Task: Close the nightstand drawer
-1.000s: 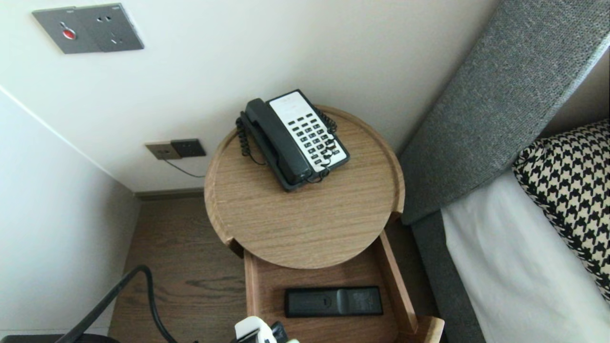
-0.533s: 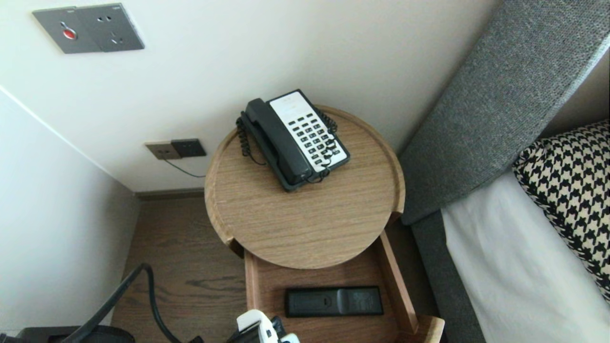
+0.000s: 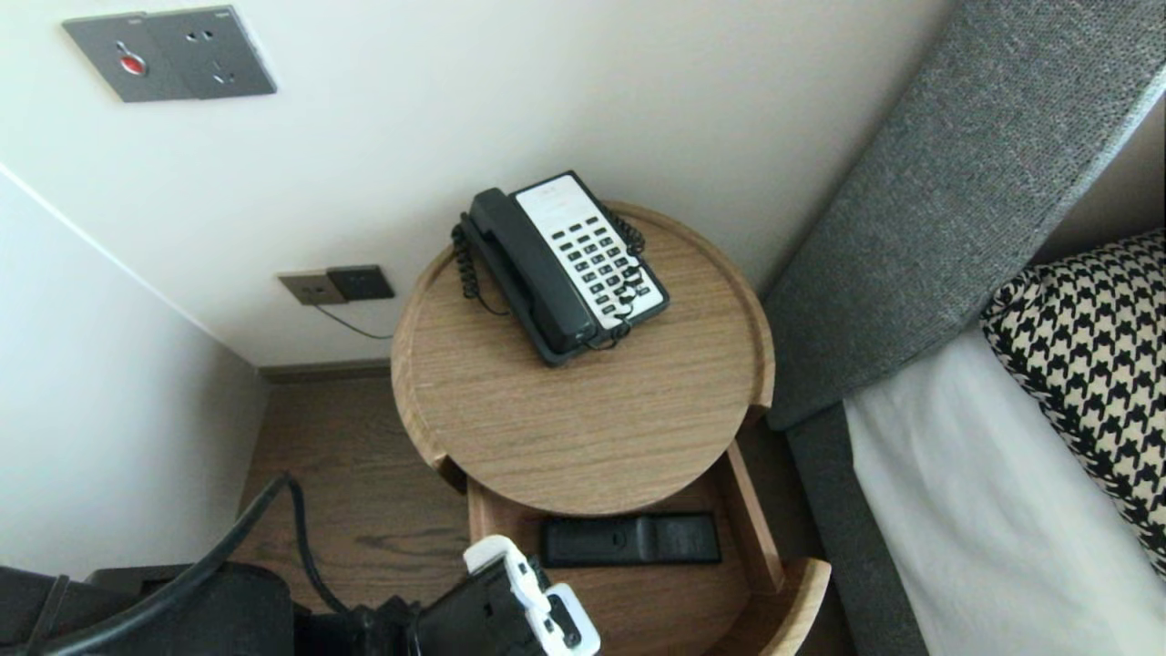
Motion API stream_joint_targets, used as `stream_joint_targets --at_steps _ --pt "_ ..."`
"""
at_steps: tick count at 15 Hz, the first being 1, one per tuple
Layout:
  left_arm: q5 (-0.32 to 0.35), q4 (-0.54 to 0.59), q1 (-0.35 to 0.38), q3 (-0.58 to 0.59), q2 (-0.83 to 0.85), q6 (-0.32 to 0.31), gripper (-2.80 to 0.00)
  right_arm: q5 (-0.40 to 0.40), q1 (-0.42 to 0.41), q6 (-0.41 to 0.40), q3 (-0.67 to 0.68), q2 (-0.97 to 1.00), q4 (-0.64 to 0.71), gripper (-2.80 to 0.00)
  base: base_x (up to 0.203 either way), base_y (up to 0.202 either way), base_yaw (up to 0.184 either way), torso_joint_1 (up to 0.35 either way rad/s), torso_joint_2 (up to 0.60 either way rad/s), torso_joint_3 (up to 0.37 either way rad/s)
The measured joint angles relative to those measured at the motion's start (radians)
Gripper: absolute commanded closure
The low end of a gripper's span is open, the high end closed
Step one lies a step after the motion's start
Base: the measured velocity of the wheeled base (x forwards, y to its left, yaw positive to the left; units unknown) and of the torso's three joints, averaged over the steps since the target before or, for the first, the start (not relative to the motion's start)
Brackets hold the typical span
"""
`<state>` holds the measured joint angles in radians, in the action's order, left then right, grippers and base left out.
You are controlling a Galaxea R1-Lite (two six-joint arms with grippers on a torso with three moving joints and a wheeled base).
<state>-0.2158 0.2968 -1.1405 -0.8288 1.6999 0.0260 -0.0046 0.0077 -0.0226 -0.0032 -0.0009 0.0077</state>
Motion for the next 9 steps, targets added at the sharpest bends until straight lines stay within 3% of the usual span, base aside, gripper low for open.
stream_joint_targets --at_steps 9 --pt "-0.002 -0.002 0.158 -0.132 0.065 0.007 0.0 0.0 0.001 0.0 0.0 0.0 0.0 0.0 0.0 0.0 0.0 0.0 0.0 0.0"
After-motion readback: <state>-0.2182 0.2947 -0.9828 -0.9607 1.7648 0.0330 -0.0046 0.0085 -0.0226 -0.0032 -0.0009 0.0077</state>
